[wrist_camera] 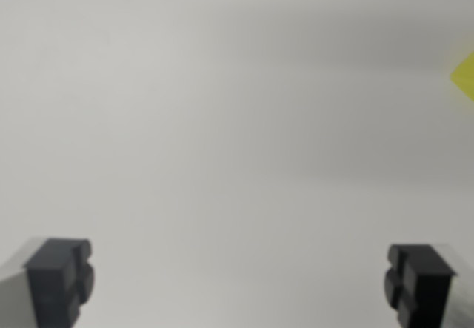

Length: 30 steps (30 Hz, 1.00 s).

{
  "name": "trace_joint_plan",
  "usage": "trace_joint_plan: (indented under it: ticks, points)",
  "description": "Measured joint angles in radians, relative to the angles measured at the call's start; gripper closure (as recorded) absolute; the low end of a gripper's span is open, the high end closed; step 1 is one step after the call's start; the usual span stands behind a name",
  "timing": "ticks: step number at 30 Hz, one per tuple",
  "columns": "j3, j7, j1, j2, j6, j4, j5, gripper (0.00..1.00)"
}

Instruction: Pick yellow cube

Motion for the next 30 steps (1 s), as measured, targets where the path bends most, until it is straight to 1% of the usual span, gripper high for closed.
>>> trace_joint_plan:
  ticks: [5, 8, 20, 30]
  points:
    - [0.000, 0.001, 0.000, 0.001, 0.000, 0.000, 0.000, 0.00]
    - [-0.001, 0.011, -0.005, 0.005, 0.009, -0.002, 0.000, 0.00]
    - [-0.001, 0.034, -0.053, 0.043, 0.078, -0.031, -0.001, 0.00]
    - [-0.001, 0.053, -0.094, 0.082, 0.134, -0.046, -0.003, 0.00]
